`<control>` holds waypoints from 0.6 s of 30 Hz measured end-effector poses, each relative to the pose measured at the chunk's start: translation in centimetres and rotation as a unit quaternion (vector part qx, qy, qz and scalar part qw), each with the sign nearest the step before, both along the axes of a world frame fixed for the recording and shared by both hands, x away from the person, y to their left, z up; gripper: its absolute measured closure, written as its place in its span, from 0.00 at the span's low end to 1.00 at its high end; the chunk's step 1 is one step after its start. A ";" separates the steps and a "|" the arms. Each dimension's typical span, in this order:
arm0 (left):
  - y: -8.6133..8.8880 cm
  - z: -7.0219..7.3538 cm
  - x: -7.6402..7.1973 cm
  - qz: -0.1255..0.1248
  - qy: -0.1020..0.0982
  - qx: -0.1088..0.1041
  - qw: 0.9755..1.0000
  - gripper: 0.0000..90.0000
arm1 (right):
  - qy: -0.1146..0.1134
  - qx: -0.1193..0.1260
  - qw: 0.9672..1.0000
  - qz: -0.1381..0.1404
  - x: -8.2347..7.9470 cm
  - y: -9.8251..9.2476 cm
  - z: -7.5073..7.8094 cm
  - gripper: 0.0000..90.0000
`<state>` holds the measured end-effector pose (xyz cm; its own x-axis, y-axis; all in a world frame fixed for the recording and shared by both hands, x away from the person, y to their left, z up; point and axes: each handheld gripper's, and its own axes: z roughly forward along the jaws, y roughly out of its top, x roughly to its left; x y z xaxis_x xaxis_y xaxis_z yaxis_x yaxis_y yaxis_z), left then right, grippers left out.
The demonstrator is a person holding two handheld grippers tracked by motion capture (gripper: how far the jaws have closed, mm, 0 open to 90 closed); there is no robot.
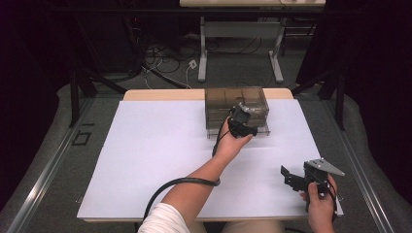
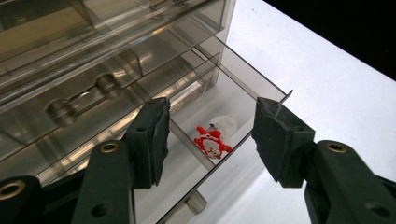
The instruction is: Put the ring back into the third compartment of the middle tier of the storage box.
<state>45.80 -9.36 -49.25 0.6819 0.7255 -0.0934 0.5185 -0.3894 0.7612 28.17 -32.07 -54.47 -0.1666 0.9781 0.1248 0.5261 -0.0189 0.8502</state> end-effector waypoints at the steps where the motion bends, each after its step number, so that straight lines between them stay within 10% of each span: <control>1: 0.2 0.1 0.0 0.002 -0.004 -0.001 1.000 0.47 | -0.002 -0.003 1.000 0.001 0.0 -0.1 0.0 0.10; 18: 1.4 0.6 -0.8 -0.025 -0.044 -0.019 0.999 0.37 | -0.003 -0.002 1.000 0.000 0.0 -0.3 -0.1 0.11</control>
<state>44.97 -7.99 -48.65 0.7240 0.6874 -0.0576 0.4289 -0.3832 0.8180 28.20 -32.36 -54.53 -0.1671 0.9787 0.1192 0.5208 -0.0150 0.8535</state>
